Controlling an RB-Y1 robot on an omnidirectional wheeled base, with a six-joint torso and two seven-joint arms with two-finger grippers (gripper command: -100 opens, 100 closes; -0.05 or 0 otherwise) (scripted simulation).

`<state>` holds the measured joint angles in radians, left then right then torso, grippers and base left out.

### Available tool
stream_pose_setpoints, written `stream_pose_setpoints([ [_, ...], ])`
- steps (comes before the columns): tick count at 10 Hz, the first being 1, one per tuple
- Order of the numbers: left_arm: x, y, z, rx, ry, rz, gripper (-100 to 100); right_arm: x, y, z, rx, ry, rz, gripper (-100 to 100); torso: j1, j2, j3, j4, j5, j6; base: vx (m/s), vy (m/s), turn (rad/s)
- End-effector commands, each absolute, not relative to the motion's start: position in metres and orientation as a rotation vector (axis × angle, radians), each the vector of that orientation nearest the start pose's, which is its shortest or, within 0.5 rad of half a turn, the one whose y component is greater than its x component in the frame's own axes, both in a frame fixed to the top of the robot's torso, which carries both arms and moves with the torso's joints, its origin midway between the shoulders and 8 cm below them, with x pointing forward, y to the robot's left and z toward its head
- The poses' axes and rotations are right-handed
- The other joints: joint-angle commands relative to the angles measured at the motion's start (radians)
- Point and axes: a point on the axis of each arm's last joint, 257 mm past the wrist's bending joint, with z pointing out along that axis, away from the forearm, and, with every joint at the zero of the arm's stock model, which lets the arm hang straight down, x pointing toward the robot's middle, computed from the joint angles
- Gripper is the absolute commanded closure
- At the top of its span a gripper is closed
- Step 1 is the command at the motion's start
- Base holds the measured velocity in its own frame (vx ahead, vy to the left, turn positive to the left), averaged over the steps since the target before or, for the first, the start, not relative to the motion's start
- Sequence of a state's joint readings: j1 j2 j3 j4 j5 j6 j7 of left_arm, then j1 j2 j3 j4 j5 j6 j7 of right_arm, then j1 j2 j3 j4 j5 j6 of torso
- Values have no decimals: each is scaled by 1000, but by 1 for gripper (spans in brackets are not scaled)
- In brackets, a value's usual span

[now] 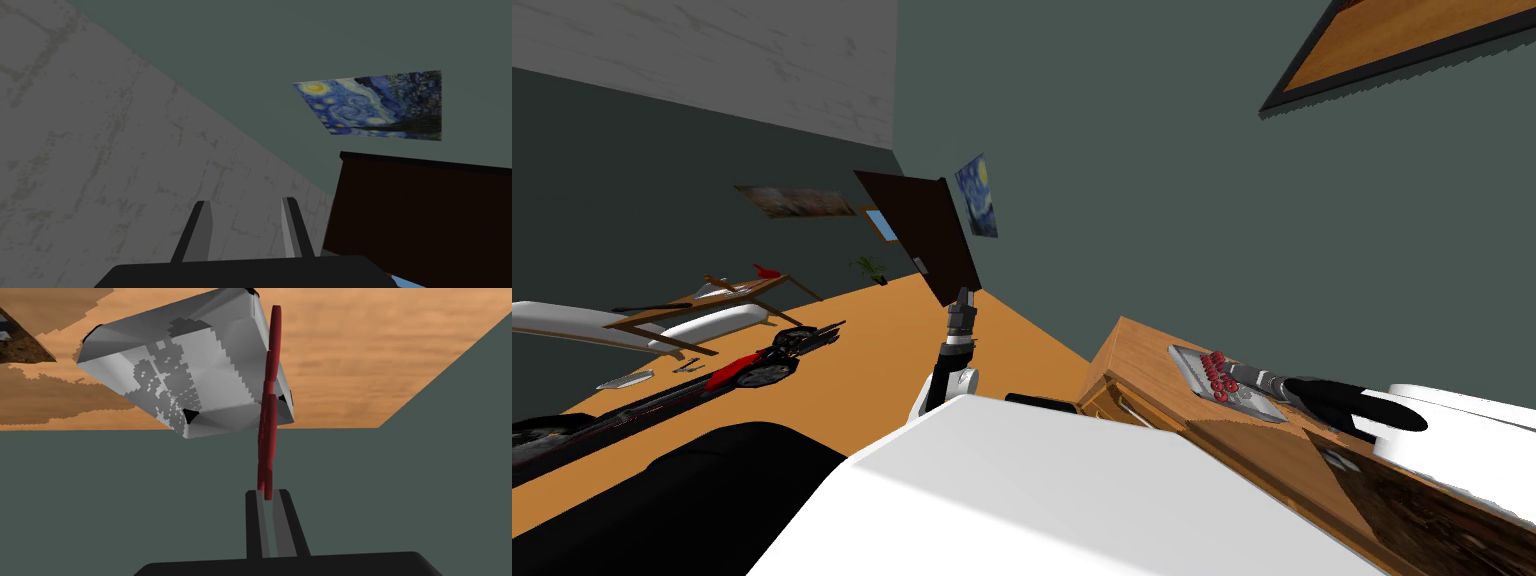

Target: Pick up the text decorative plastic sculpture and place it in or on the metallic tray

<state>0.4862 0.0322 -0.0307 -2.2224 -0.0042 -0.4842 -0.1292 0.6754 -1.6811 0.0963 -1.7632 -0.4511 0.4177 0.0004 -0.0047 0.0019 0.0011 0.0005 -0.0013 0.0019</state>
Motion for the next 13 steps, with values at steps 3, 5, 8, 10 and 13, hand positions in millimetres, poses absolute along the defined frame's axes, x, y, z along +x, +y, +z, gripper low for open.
stream_pose_setpoints([
  [3,360,267,-1,-631,717,-1203,0,321,-633,-245,737,2309,-296,100,0,0,0,0,0,0,-34,-59,14],
  [5,360,267,-1,-631,717,-1203,0,331,-630,-232,747,2304,-298,100,1,0,0,0,0,0,-37,-70,25],
  [8,360,267,-1,-631,717,-1203,0,337,-628,-224,752,2303,-299,100,0,0,0,0,0,0,-33,-62,23],
  [10,360,267,-1,-631,717,-1203,0,346,-622,-214,757,2306,-302,100,2,-1,-1,0,1,0,-26,-50,18],
  [13,360,267,-1,-631,717,-1203,0,351,-618,-207,760,2309,-303,100,3,-1,-1,-1,0,0,-20,-30,8],
])
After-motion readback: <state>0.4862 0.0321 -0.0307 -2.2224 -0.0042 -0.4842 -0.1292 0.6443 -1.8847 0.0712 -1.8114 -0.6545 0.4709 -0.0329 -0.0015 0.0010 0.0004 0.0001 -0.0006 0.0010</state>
